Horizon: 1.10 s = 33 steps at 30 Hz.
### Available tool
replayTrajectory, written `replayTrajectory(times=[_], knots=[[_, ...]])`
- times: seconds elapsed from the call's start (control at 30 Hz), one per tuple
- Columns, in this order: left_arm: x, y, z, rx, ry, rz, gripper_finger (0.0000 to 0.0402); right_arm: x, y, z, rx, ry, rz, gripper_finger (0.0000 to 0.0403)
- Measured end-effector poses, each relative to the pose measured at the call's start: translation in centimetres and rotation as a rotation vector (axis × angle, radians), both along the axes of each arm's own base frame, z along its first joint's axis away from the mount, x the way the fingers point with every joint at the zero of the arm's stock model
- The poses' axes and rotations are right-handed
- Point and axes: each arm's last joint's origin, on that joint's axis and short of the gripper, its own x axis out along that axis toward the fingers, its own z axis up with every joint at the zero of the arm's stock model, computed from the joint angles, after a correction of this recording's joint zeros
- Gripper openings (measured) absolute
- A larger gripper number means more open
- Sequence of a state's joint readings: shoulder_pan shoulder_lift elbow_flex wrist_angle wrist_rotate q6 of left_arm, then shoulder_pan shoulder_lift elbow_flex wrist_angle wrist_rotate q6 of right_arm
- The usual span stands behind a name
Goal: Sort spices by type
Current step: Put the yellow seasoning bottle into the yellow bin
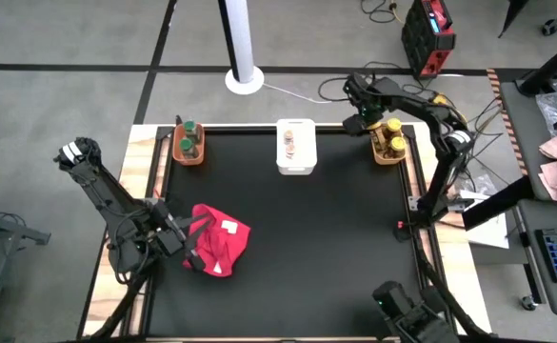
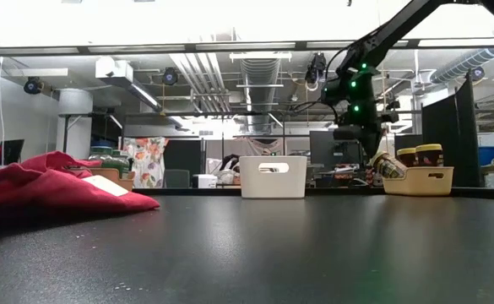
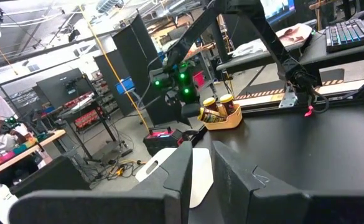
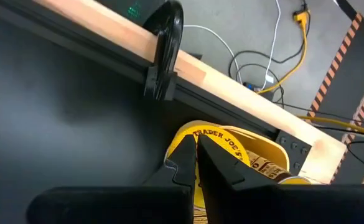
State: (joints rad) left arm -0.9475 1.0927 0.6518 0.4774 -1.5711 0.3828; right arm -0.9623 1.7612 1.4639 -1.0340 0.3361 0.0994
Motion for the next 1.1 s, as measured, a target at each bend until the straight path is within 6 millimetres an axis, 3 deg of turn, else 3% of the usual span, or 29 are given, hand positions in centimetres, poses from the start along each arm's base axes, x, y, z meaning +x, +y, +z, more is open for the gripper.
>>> replayTrajectory(times=[1.1], knots=[[0.0,0.0,0.0,0.001,0.001,0.000,0.0045,-1.3,1.9,1.3,0.143,0.103,-0.012,0.0009]])
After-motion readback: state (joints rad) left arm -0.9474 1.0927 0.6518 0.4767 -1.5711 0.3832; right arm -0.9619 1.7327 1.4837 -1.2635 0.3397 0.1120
